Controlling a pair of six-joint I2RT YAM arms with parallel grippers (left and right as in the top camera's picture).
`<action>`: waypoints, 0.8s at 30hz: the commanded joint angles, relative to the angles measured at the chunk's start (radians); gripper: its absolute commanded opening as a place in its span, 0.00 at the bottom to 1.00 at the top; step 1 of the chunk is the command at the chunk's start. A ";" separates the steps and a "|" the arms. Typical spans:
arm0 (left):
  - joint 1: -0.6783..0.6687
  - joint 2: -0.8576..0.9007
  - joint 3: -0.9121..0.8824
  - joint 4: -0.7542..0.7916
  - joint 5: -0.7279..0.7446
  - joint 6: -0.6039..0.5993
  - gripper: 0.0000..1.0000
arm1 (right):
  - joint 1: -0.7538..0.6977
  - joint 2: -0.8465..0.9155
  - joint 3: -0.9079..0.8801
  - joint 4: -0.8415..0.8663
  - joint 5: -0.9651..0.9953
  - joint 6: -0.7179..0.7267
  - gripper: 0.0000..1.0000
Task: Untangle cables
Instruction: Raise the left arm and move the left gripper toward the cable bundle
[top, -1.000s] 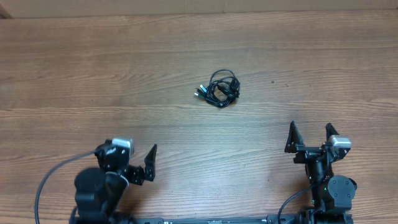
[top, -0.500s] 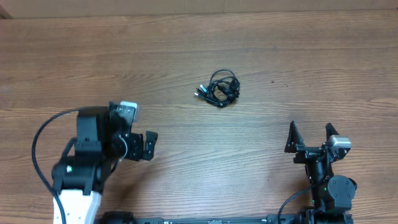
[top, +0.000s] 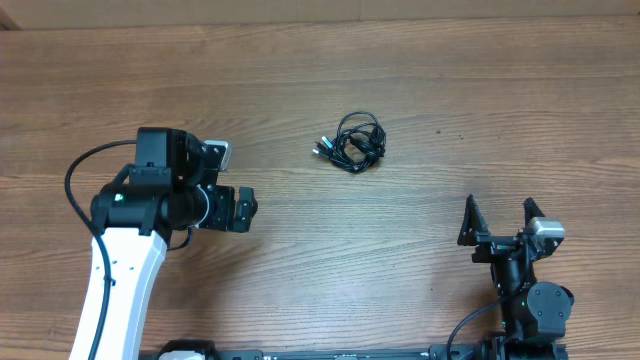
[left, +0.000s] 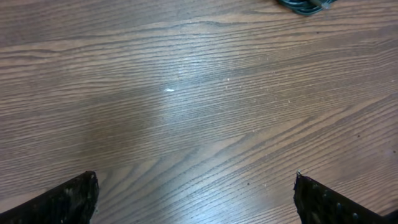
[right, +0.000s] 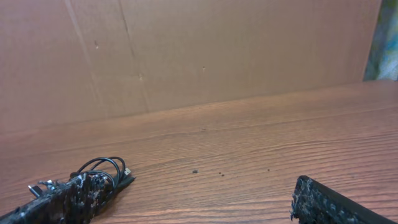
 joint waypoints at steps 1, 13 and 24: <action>0.010 0.034 0.025 0.011 0.019 0.027 1.00 | -0.003 -0.008 -0.011 0.005 0.006 0.007 1.00; 0.010 0.150 0.025 0.011 0.028 0.025 1.00 | -0.003 -0.008 -0.011 0.005 0.006 0.007 1.00; 0.009 0.216 0.024 0.010 0.060 -0.045 1.00 | -0.003 -0.008 -0.011 0.005 0.006 0.007 1.00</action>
